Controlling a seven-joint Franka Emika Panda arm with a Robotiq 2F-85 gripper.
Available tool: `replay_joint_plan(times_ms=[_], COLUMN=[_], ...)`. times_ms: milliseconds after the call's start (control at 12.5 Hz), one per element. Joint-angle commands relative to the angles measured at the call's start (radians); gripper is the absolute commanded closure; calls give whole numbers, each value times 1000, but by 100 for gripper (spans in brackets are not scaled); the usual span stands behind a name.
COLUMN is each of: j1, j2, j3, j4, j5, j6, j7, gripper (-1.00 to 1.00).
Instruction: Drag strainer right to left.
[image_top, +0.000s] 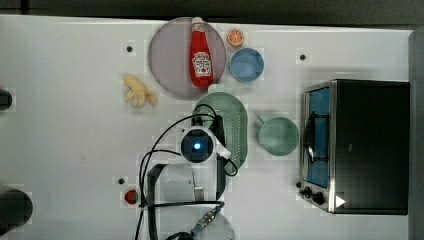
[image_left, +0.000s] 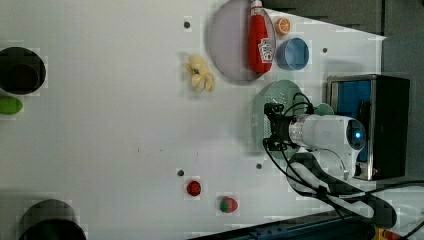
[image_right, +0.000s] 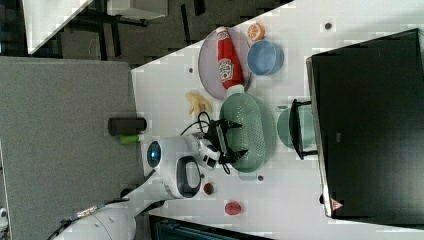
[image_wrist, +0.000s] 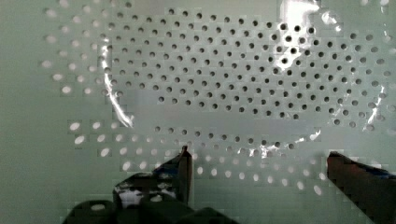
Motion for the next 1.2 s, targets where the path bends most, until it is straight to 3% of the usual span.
replay_joint_plan(times_ms=[80, 720, 1200], j1=[47, 129, 225], j2=[17, -3, -4], j3=[-10, -10, -7], j4=[18, 67, 92], j5=[20, 22, 22], j6=[-23, -147, -181], j7=[53, 81, 283], gripper=[-100, -100, -100])
